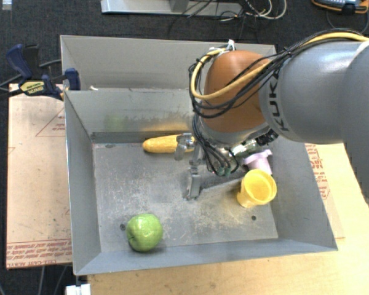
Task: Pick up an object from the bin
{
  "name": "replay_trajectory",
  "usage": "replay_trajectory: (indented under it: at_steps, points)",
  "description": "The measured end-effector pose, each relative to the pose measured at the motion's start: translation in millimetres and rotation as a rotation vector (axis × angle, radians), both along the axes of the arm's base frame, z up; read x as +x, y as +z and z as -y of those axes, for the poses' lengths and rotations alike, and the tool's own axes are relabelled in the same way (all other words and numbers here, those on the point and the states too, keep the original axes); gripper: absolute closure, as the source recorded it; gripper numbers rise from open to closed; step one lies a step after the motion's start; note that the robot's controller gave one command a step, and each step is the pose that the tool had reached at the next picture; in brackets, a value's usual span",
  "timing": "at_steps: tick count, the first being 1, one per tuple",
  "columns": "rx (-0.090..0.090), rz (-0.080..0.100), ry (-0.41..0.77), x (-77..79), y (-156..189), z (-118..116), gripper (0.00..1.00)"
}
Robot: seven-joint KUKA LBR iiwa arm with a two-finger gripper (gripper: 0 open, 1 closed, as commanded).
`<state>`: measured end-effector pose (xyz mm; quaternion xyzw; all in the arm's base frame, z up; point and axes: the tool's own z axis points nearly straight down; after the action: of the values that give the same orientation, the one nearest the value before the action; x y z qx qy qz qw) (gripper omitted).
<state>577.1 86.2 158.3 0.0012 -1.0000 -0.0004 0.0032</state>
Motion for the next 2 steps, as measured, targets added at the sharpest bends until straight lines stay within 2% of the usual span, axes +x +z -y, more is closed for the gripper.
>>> replay_trajectory:
  at_steps: [1,2]
  points:
    - [0.001,0.007,-0.002,1.6,4.8,0.3,0.00]
    - [0.000,0.012,0.051,-28.6,-29.5,-27.9,0.00]
